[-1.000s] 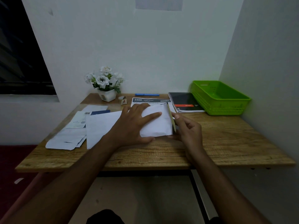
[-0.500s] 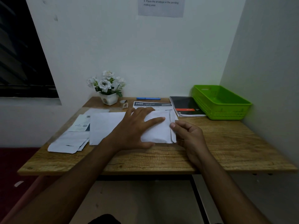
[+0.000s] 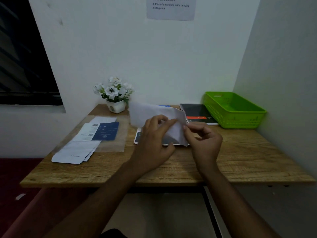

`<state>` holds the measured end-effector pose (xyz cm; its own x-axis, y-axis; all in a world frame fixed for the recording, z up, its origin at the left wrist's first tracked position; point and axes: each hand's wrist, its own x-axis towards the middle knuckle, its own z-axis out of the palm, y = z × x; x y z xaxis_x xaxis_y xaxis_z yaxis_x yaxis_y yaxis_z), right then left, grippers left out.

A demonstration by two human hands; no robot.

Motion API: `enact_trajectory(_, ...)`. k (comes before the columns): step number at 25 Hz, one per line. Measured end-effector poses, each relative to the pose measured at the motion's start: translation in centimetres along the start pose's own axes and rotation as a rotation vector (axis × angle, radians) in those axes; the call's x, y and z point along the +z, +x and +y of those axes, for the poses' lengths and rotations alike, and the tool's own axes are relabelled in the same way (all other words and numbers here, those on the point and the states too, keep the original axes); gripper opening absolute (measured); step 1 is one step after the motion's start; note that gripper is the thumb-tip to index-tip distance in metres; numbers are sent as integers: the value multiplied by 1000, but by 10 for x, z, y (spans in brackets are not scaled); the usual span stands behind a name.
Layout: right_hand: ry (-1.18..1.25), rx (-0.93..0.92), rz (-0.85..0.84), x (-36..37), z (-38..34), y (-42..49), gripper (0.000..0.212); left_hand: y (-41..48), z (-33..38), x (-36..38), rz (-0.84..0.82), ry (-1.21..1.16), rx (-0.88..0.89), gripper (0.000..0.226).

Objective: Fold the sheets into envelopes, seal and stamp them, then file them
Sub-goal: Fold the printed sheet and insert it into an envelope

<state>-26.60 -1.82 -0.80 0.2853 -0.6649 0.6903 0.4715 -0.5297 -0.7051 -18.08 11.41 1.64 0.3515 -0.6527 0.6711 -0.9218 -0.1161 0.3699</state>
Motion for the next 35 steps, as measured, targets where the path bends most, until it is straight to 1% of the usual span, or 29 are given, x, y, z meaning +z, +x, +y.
enact_trajectory(2, -83, -213, -48, 4, -2, -5, 13, -3, 15, 2, 14, -359, -129, 49)
enact_trajectory(5, -191, -377, -98, 10, -4, -13, 6, -8, 34, 2, 62, -913, -311, 25)
enact_trajectory(7, -290, -431, -106, 13, -5, -17, 9, -10, 38, 3, 104, -1203, -468, 29)
enact_trajectory(8, -359, -458, -118, 16, -6, -19, 12, -10, 37, 3, 118, -1302, -542, 33)
enact_trajectory(9, -429, -483, -140, 18, -7, -20, 16, -9, 34, 1, 130, -1354, -600, 33)
enact_trajectory(11, -516, -500, -219, 20, -9, -25, 24, -8, 26, -2, 139, -1335, -666, 30)
enact_trajectory(12, -523, -488, -262, 20, -9, -27, 27, -8, 22, -4, 124, -1309, -680, 29)
enact_trajectory(15, -426, -393, -339, 12, -11, -25, 28, -7, 11, -9, 48, -1286, -711, 25)
enact_trajectory(17, -433, -338, -298, -1, -9, -17, 24, -7, 3, -12, 28, -1259, -755, 26)
enact_trajectory(18, -504, -293, -237, -9, -7, -11, 20, -7, -2, -15, 15, -1242, -768, 28)
enact_trajectory(19, -605, -207, -160, -19, -4, -3, 18, -8, -8, -18, -3, -1229, -769, 28)
enact_trajectory(20, -706, -72, -89, -30, 0, 4, 21, -8, -14, -21, -22, -1222, -764, 27)
enact_trajectory(21, -758, 106, -49, -42, 5, 13, 27, -9, -20, -24, -39, -1220, -761, 26)
enact_trajectory(22, -709, 305, -34, -54, 9, 21, 35, -10, -26, -27, -52, -1218, -762, 25)
enact_trajectory(23, -569, 491, -15, -64, 10, 30, 41, -11, -32, -29, -61, -1219, -768, 23)
enact_trajectory(24, -415, 627, 13, -72, 12, 36, 44, -12, -38, -31, -65, -1222, -779, 23)
enact_trajectory(25, -304, 703, 42, -79, 12, 41, 43, -13, -43, -33, -65, -1223, -790, 23)
enact_trajectory(27, -227, 728, 54, -88, 13, 44, 33, -14, -53, -35, -60, -1206, -823, 22)
enact_trajectory(29, -230, 724, 0, -93, 11, 42, 28, -16, -61, -36, -61, -1124, -892, 19)
enact_trajectory(32, -282, 815, -117, -96, 5, 38, 33, -20, -72, -37, -78, -837, -1005, 13)
enact_trajectory(35, -398, 856, -212, -97, -2, 35, 36, -24, -81, -40, -104, -610, -1013, 4)
